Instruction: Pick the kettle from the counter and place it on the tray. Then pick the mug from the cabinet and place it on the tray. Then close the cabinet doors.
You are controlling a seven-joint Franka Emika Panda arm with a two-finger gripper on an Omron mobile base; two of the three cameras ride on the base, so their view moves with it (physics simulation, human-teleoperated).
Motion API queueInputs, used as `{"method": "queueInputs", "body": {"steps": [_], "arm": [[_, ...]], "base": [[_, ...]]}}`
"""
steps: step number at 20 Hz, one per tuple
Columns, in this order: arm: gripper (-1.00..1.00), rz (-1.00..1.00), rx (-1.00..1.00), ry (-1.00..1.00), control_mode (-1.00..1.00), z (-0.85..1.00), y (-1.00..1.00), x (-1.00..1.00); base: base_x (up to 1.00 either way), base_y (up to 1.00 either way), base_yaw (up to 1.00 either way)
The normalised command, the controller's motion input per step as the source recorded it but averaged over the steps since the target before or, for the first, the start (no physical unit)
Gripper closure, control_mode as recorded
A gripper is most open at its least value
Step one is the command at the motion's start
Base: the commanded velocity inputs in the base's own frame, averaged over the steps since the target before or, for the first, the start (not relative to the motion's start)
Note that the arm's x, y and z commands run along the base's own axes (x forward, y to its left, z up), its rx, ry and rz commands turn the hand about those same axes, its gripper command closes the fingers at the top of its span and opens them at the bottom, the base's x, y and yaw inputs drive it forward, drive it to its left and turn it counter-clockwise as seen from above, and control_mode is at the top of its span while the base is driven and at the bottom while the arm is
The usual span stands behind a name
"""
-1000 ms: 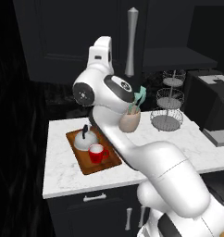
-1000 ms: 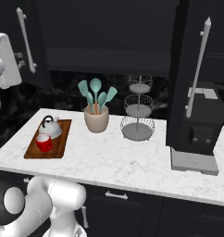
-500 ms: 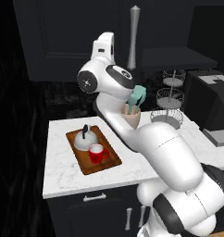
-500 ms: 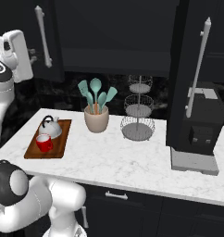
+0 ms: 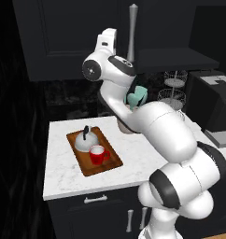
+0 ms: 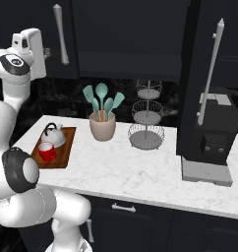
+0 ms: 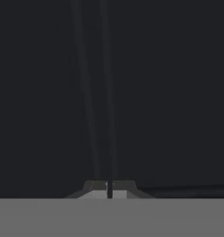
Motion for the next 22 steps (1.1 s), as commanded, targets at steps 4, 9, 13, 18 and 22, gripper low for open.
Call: {"method": "queueInputs", "body": {"steps": [4, 9, 13, 18, 22], "arm": [[1.0, 0.0, 0.0, 0.02, -1.0, -0.06, -0.05, 0.68], [1.0, 0.0, 0.0, 0.0, -1.0, -0.09, -0.02, 0.59], [1.0, 0.02, 0.01, 0.0, -1.0, -0.14, -0.11, 0.53], [1.0, 0.05, 0.02, 0.0, -1.0, -0.18, -0.27, 0.41], [1.0, 0.04, 0.03, 0.01, -1.0, -0.21, -0.36, 0.55]], "base": [[0.0, 0.0, 0.0], [0.0, 0.0, 0.0], [0.0, 0.0, 0.0], [0.0, 0.0, 0.0], [0.0, 0.0, 0.0]]}}
